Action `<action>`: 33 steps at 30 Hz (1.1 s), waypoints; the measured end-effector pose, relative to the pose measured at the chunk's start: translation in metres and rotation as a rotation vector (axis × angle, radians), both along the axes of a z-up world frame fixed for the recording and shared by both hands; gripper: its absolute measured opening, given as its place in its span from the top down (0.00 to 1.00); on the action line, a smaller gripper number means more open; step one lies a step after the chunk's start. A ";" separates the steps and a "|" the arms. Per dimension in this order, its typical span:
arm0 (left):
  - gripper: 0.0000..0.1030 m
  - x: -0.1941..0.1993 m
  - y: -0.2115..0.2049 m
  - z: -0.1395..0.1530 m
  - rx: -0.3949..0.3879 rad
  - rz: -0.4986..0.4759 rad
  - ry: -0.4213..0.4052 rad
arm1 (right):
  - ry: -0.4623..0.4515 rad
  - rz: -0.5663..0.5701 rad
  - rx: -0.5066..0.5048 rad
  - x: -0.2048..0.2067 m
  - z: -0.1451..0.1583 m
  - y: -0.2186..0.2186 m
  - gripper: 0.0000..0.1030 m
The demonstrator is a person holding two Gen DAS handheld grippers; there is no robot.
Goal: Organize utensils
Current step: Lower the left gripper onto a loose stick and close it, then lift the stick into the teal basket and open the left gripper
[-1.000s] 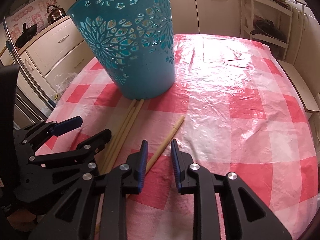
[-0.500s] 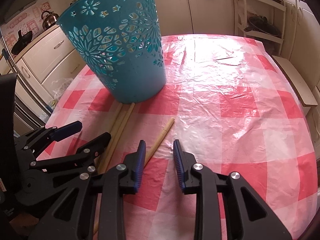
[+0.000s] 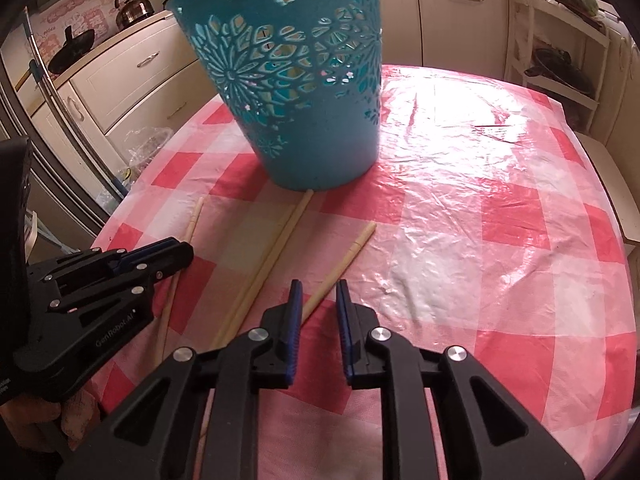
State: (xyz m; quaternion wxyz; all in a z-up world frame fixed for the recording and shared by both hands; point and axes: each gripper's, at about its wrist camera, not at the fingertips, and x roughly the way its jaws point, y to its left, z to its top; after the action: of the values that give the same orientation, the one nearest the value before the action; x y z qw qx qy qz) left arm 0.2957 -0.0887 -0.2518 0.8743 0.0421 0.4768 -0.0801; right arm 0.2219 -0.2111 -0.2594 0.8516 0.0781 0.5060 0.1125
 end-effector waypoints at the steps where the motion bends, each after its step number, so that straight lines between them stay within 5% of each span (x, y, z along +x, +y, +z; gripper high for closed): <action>1: 0.88 0.004 0.000 0.000 -0.002 0.001 0.006 | 0.004 -0.014 -0.001 0.000 -0.001 -0.003 0.83; 7: 0.86 0.024 -0.002 -0.001 0.000 0.004 0.024 | -0.004 -0.028 0.010 0.000 -0.003 -0.006 0.83; 12: 0.95 0.025 0.000 0.000 -0.044 -0.074 0.022 | 0.015 -0.008 -0.043 0.002 -0.001 -0.011 0.88; 16: 0.95 0.027 0.002 -0.001 -0.046 -0.122 0.043 | 0.039 -0.076 0.042 0.005 -0.004 -0.032 0.88; 24: 0.95 0.036 -0.009 -0.002 0.046 -0.155 0.033 | 0.017 -0.053 -0.001 0.006 -0.005 -0.022 0.86; 27: 0.95 0.034 -0.002 0.000 0.006 -0.142 0.030 | 0.010 -0.053 -0.008 0.008 -0.006 -0.020 0.86; 33: 0.95 0.018 0.036 0.047 -0.215 -0.084 -0.088 | -0.014 -0.056 -0.032 0.006 -0.005 -0.017 0.84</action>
State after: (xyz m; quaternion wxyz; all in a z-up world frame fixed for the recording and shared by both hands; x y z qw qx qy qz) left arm 0.3134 -0.0527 -0.2052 0.8898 -0.0284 0.4246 -0.1651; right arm 0.2276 -0.2278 -0.2640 0.8590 0.0779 0.4995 0.0813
